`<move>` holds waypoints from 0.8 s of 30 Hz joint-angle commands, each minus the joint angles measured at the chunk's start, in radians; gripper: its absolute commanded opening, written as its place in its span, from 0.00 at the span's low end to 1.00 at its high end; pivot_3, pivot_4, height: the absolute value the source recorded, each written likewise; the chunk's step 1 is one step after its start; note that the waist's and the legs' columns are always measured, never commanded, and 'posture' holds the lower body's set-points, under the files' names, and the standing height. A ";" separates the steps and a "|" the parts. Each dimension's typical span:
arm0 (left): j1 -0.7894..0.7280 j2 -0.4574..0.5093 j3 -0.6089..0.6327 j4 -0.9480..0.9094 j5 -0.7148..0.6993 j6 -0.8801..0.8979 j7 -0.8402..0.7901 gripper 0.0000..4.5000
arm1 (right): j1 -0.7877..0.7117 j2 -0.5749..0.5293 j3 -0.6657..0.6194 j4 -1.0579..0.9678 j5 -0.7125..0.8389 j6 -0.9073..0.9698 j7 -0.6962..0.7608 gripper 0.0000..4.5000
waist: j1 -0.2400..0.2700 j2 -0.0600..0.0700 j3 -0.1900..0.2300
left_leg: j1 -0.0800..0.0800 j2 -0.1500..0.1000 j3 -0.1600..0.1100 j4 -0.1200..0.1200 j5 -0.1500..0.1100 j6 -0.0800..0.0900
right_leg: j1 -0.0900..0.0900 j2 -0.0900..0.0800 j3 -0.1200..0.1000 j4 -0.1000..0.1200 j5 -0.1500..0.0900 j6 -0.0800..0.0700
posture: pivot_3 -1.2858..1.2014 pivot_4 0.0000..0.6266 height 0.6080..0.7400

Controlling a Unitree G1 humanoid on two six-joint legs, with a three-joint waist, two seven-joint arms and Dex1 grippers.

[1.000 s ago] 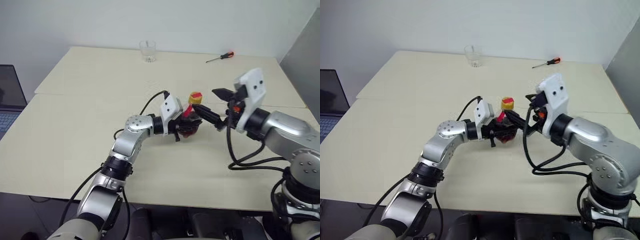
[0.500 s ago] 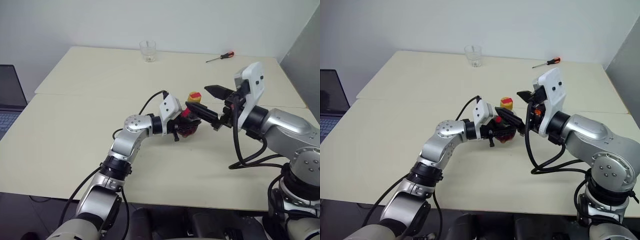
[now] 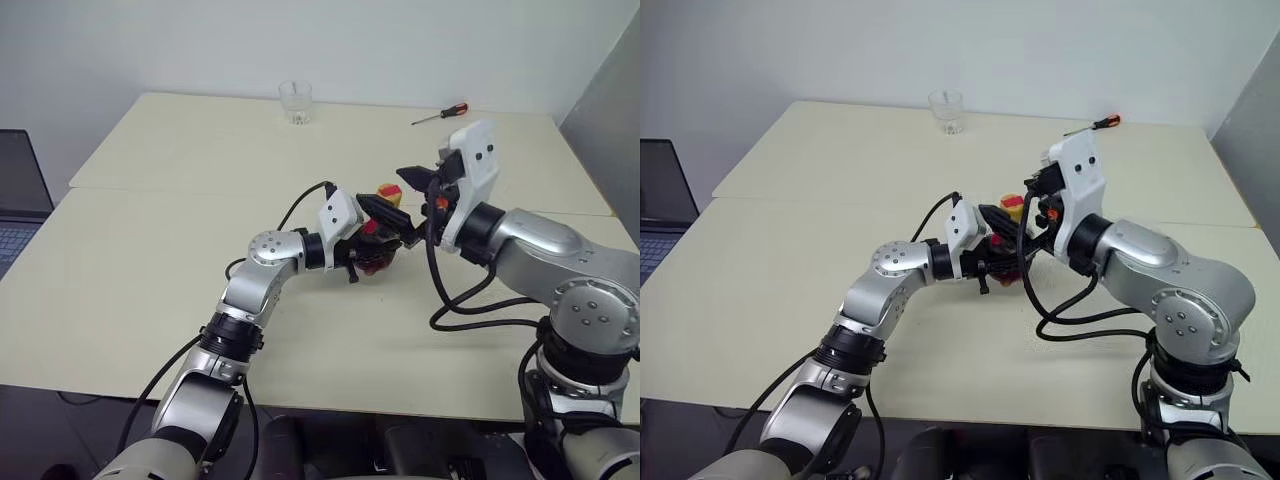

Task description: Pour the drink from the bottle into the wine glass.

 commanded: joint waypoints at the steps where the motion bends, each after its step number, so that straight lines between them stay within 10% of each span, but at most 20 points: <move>1: -0.012 -0.008 0.019 -0.056 -0.016 -0.020 0.003 0.23 | -0.033 0.004 0.018 0.010 -0.044 -0.040 -0.009 1.00 | 0.000 0.000 0.000 | 0.000 0.000 0.000 0.000 0.000 0.000 | 0.000 0.000 0.000 0.000 0.000 0.000 | 0.52 0.24 1.00; 24: -0.014 -0.005 0.020 -0.052 -0.014 -0.023 0.004 0.23 | 0.016 -0.038 -0.080 -0.018 -0.037 -0.005 0.041 1.00 | 0.000 0.000 0.000 | 0.000 0.000 0.000 0.000 0.000 0.000 | 0.000 0.000 0.000 0.000 0.000 0.000 | 0.52 0.24 1.00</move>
